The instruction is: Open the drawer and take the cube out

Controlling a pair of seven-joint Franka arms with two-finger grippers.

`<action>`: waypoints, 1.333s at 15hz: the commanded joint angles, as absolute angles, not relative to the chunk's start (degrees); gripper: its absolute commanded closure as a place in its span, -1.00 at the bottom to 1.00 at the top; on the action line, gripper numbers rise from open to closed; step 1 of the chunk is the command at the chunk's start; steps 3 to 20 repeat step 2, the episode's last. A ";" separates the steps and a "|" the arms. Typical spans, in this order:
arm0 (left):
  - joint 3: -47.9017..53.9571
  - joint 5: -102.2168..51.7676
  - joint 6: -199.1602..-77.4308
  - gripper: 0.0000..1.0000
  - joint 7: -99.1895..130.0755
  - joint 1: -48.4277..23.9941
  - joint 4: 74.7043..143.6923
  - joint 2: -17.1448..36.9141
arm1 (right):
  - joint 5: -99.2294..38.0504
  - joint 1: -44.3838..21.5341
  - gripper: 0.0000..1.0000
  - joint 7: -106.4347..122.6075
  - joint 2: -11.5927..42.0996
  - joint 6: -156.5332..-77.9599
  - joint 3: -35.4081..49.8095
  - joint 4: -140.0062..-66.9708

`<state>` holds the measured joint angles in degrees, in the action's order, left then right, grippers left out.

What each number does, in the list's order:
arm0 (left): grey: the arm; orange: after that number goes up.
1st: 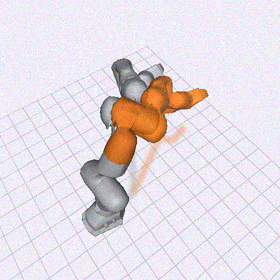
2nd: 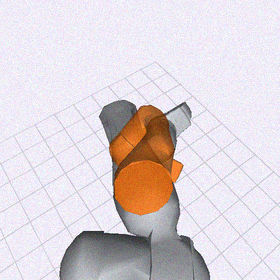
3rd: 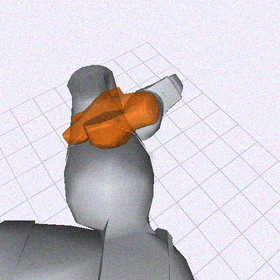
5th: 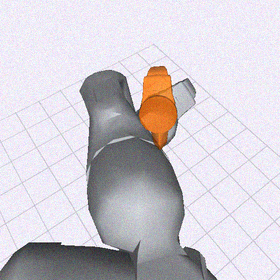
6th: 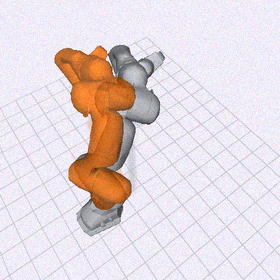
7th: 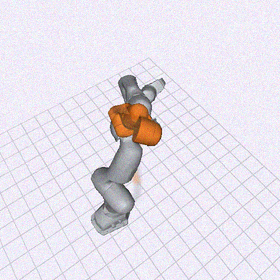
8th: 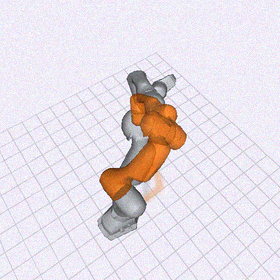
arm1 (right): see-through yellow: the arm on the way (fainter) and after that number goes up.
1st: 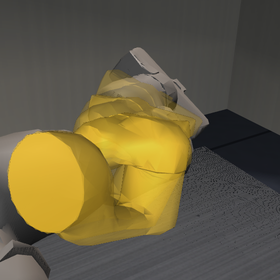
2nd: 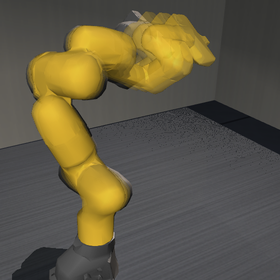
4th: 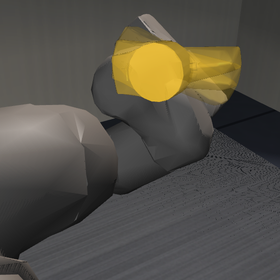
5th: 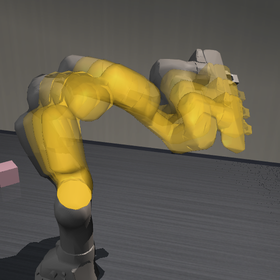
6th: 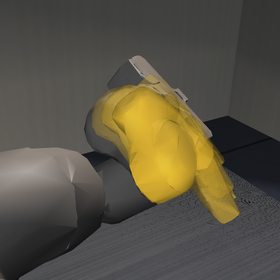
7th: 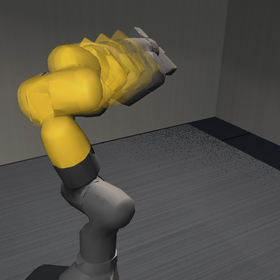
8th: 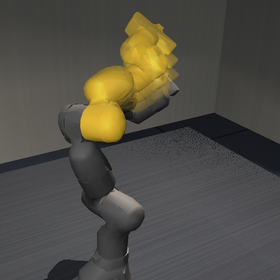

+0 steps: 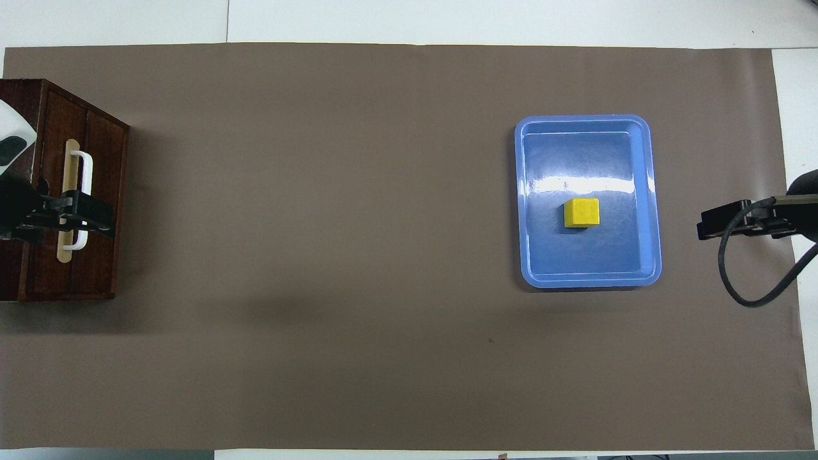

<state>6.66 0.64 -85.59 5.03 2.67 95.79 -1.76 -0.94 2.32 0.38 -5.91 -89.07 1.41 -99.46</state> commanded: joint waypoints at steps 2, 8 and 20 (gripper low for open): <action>6.59 0.00 -84.81 -1.00 4.48 2.99 96.50 -2.99 | -1.76 2.37 -1.00 -0.62 -5.71 -87.98 1.58 -98.61; 6.59 0.00 -84.81 -1.00 4.48 2.99 96.50 -2.99 | -1.76 2.37 -1.00 -0.62 -5.71 -87.98 1.58 -98.61; 6.59 0.00 -84.81 -1.00 4.48 2.99 96.50 -2.99 | -1.76 2.37 -1.00 -0.62 -5.71 -87.98 1.58 -98.61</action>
